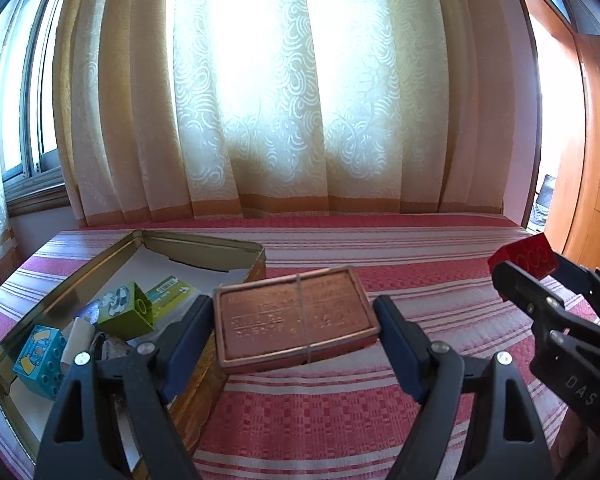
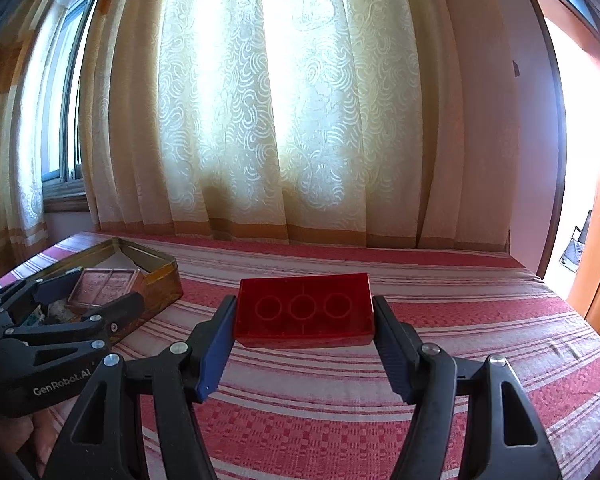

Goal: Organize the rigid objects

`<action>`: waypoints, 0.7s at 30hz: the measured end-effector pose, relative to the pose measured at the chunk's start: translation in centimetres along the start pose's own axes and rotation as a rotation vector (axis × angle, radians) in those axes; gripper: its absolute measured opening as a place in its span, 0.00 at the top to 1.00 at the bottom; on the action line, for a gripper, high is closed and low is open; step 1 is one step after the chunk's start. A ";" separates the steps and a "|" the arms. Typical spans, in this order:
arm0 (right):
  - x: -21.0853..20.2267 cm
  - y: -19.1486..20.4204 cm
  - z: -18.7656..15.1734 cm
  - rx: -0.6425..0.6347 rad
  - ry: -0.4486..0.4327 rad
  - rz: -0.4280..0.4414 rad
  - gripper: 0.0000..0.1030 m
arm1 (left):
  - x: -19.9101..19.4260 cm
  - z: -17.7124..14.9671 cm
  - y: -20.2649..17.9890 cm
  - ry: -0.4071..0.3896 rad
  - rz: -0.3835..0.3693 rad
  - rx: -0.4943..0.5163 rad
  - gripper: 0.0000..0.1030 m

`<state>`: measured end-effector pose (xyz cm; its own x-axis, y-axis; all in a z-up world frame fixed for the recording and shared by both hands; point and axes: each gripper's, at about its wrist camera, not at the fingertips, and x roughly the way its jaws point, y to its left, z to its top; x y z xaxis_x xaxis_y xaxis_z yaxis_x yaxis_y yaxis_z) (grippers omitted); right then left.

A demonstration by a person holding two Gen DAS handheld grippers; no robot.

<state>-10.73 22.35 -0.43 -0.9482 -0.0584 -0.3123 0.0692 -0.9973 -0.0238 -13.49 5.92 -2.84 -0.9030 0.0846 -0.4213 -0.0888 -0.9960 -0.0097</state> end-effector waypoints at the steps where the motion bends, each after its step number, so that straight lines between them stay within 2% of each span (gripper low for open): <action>1: -0.2 0.0 0.0 0.005 -0.006 0.001 0.35 | -0.2 0.0 0.0 -0.004 0.002 0.001 0.21; 21: -0.7 0.4 -0.3 0.006 -0.026 0.015 0.35 | -1.3 -0.2 0.3 -0.021 0.006 0.009 0.21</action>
<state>-9.94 21.97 -0.47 -0.9549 -0.0746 -0.2874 0.0820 -0.9965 -0.0139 -12.31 5.52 -2.49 -0.9122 0.0793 -0.4020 -0.0873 -0.9962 0.0014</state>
